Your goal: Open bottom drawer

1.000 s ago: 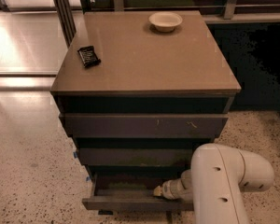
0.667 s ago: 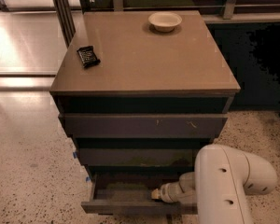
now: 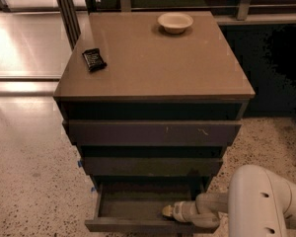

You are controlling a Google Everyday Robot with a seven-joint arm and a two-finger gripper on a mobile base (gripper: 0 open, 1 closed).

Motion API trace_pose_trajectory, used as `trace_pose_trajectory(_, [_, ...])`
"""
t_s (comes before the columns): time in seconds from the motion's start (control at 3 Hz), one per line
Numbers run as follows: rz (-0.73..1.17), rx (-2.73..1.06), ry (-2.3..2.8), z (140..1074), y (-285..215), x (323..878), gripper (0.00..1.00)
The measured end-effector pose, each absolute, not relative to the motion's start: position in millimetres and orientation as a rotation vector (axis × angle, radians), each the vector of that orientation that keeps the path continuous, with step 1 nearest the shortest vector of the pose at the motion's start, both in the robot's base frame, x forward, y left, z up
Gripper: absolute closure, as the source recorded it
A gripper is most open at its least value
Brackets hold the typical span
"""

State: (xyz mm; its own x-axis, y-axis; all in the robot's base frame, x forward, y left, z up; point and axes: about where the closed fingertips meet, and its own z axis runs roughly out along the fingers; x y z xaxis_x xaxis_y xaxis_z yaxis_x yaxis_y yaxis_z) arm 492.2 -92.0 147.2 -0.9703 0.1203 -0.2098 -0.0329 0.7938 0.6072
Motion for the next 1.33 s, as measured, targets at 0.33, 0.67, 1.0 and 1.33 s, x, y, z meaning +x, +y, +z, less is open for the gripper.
trace_pose_trajectory(0.33, [0.902, 0.066, 2.713, 152, -92, 486, 1.0])
trace_pose_trajectory(0.67, [0.859, 0.078, 2.717, 148, -95, 488, 0.84])
trace_pose_trajectory(1.0, [0.817, 0.024, 2.73, 153, -97, 495, 0.62])
trace_pose_trajectory(1.33, [0.724, -0.064, 2.736, 166, -95, 506, 0.38])
